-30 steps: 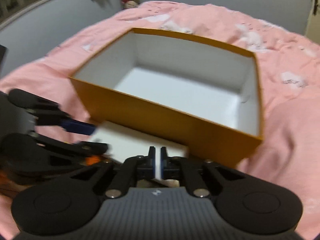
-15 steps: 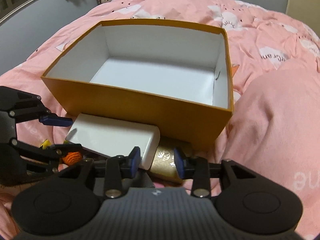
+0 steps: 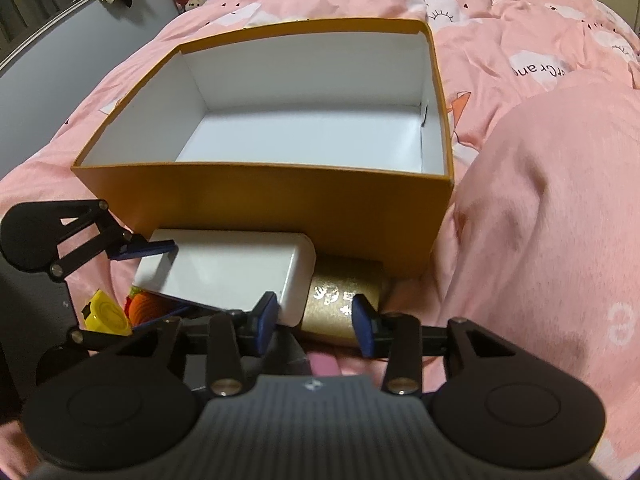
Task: Organize objects
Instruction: 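Grasp the white rectangular box with the left tool while the right tool grasps the gold box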
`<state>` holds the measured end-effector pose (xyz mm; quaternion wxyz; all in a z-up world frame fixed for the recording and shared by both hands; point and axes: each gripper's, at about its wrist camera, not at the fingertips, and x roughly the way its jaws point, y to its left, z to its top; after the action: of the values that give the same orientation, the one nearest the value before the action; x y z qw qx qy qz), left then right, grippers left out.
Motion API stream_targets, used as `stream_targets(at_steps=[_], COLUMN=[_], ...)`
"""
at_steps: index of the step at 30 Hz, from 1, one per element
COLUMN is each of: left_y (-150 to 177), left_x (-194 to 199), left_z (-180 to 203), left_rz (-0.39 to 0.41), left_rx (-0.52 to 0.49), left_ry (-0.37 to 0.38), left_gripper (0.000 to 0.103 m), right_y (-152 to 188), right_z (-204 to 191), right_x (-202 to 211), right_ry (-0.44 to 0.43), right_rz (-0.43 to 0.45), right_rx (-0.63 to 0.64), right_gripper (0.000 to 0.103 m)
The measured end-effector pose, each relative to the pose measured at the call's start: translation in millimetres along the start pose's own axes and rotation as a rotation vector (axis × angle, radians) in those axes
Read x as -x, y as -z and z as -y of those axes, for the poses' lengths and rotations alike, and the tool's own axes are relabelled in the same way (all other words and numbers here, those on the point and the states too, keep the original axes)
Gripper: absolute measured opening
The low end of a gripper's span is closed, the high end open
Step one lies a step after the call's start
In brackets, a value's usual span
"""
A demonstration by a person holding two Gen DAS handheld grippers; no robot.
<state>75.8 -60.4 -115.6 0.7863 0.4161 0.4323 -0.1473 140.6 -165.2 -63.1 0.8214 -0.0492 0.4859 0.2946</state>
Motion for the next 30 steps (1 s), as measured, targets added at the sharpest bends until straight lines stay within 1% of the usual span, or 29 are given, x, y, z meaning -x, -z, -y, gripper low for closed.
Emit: stream_targets(at_steps=[5,8,10,13,16,18,20,21,24,26,27,28,30], left_y=[1,2,3,5,8,10,8,8,4,1,2,1,1], left_x=[-8,-7,-3,3,10,13,20,23,32,33,32,31,26], left_z=[5,2,2,2,-6,-14,-20,-23,-27,-35,-42,-47,-53], left_rz=[0.018,0.025,0.029,0.041,0.058,0.063,0.066,0.069,0.076,0.081,0.083,0.086,0.081], left_rx=[-0.018,-0.009,-0.009,-0.004,0.034,0.076,0.116,0.137,0.202,0.246,0.265,0.28,0.288], left_ry=[-0.039,-0.031,-0.027,-0.034,-0.009,0.015,0.044,0.061,0.126,0.178,0.215,0.237,0.27], left_gripper=[0.061,0.054,0.045,0.039,0.035,0.035,0.035,0.035,0.035,0.035,0.035,0.036,0.037], right_y=[1,3,4,3,3,3,2,2,4,5,4,3,2], right_z=[-2,-3,-2,-1,2,6,7,7,3,0,-2,-3,-3], right_x=[-1,0,1,6,16,25,27,26,16,11,9,7,4], right_ry=[0.003,0.005,-0.001,-0.02,-0.008,-0.003,0.017,0.027,0.04,0.031,0.027,0.028,0.03], right_rz=[-0.004,-0.005,0.0,0.014,0.064,0.099,0.101,0.093,0.047,0.026,0.024,0.026,0.026], right_rx=[-0.003,-0.009,-0.015,-0.023,-0.061,-0.081,-0.079,-0.071,-0.046,-0.03,-0.027,-0.023,-0.02], right_gripper=[0.049,0.05,0.052,0.052,0.051,0.051,0.05,0.049,0.037,0.023,0.02,0.015,0.014])
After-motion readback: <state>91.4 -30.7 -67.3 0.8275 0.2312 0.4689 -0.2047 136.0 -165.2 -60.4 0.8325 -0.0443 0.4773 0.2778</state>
